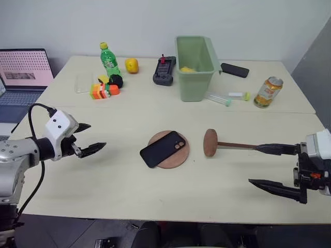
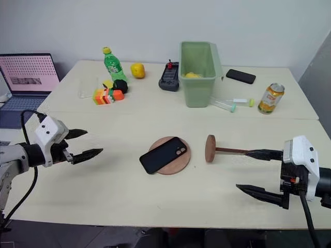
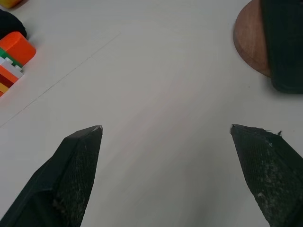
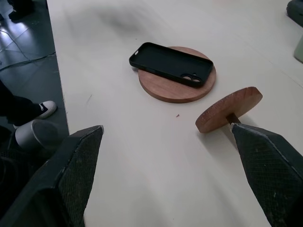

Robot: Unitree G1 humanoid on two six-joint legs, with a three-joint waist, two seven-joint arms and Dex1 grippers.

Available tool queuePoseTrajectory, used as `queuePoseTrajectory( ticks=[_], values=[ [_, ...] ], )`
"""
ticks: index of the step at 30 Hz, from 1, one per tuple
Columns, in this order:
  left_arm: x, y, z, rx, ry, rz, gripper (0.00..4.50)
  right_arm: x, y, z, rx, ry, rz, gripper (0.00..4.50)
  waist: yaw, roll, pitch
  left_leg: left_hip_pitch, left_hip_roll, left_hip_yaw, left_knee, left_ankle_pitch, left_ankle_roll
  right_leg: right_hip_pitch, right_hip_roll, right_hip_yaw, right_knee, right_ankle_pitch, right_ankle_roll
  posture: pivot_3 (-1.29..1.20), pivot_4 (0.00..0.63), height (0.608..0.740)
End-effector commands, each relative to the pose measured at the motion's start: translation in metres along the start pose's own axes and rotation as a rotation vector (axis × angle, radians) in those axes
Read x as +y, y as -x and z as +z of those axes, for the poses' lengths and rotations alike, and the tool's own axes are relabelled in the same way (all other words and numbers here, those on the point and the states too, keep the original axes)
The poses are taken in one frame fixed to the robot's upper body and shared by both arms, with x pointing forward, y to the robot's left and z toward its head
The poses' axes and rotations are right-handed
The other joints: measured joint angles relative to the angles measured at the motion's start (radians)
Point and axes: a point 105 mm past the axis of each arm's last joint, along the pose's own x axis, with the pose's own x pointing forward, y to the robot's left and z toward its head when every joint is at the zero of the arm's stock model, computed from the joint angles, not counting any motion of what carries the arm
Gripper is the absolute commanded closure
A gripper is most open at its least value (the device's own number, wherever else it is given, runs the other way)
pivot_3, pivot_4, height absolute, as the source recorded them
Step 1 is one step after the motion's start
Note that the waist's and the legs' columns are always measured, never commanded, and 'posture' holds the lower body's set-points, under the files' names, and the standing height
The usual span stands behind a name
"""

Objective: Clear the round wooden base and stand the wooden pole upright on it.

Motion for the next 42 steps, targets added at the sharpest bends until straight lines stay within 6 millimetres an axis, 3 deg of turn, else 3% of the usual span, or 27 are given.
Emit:
queuePoseTrajectory(
  ticks=[1,13,22,25,32,40,42],
  values=[
    [0.003,0.005,0.017,-0.056,-0.053,0.023,0.01,-0.002,-0.003,0.006,-0.021,0.029,0.003,0.00,0.000,0.000,0.000,0.000,0.000,0.000,0.000,0.000,0.000,0.000,0.000,0.000,0.000,0.000,0.000,0.00,0.150,0.740],
    [0.003,-0.005,0.025,-0.053,-0.125,0.027,0.01,-0.007,-0.008,0.007,-0.042,0.039,-0.016,0.00,0.001,0.000,0.001,0.000,0.000,0.000,-0.001,0.000,0.000,0.000,0.000,0.000,0.000,0.000,0.000,0.00,0.150,0.740],
    [-0.025,-0.019,0.039,-0.094,-0.203,-0.200,0.01,-0.007,-0.018,0.008,-0.042,-0.011,-0.070,0.00,0.001,0.000,0.001,0.000,0.000,0.000,-0.001,0.000,0.000,0.000,0.000,0.000,0.000,0.000,0.000,0.00,0.150,0.740],
    [-0.028,-0.036,0.044,-0.094,-0.191,-0.227,0.01,-0.004,-0.027,0.011,-0.060,-0.039,-0.067,0.00,0.002,-0.001,0.001,0.000,0.000,0.000,0.000,0.000,0.000,0.000,0.000,0.000,0.000,0.000,0.000,0.00,0.150,0.740],
    [-0.063,-0.098,0.062,-0.126,-0.188,-0.362,0.01,0.007,-0.056,0.017,-0.098,-0.061,-0.039,0.00,0.001,-0.001,0.001,-0.001,-0.002,0.000,0.000,0.000,0.000,0.000,0.001,-0.001,0.000,0.000,0.000,0.00,0.150,0.740],
    [-0.085,-0.126,0.064,-0.104,-0.167,-0.444,0.01,0.011,-0.060,0.021,-0.102,-0.039,-0.030,0.00,-0.001,-0.001,0.001,-0.006,-0.002,-0.001,0.003,0.000,0.000,-0.004,0.002,-0.001,0.000,0.000,0.000,0.00,0.150,0.740],
    [-0.088,-0.138,0.060,-0.072,-0.165,-0.437,0.37,0.013,-0.060,0.023,-0.101,-0.025,-0.021,0.00,-0.002,-0.001,0.001,-0.005,-0.001,-0.002,0.003,0.000,0.000,-0.004,0.002,-0.001,0.000,0.000,0.000,0.00,0.150,0.740]
  ],
)
